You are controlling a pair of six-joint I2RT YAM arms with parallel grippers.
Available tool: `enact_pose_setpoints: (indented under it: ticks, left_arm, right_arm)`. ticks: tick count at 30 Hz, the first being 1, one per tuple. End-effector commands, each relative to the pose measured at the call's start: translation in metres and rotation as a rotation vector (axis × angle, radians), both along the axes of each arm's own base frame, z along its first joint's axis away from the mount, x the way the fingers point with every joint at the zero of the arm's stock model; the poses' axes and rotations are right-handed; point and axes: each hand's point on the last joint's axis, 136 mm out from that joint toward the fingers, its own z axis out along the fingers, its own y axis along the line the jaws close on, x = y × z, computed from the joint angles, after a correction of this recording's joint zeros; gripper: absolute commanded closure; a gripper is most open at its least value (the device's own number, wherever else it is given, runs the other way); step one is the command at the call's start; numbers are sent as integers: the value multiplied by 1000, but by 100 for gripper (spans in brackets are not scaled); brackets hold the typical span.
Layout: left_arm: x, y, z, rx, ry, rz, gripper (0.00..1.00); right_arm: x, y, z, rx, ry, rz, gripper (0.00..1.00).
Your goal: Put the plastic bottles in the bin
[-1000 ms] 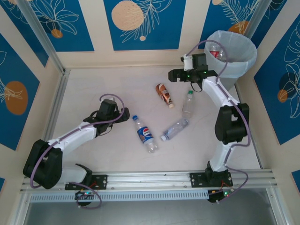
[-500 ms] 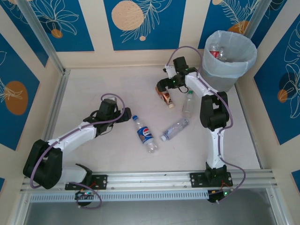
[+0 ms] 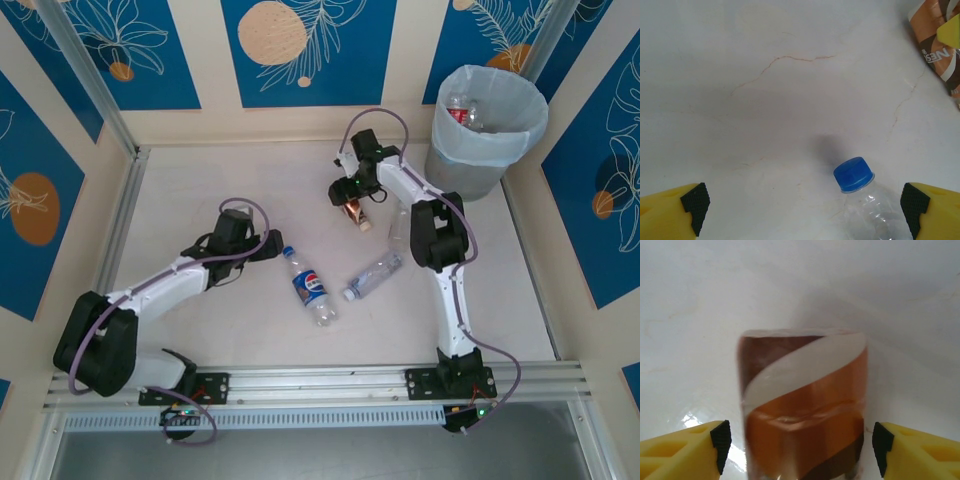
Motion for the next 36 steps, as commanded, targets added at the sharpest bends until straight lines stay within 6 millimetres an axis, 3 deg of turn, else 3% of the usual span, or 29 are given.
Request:
enact_pose_setpoints:
  ticks: [1,10,21,26,36]
  left_arm:
    - [9,-5,11,-6,-24,-17,1]
    - [11,-6,5,3,-6,-20,1]
    - [15,-15,8,-15,1,-50,1]
    - [12,-12,8,-10,8,-45,1]
    - [10,-9,7,-13,9,-27,1]
  right_arm:
    - [-1,-3,-10,-47,29,-7,24]
    - [-9,1,-28,-85,69,30,27]
    - [-10,-1,-31,-126,71,-4,40]
    - [-12,1,-19,-104,53,3,48]
    - [-9,3,33,-40,-48,10,52]
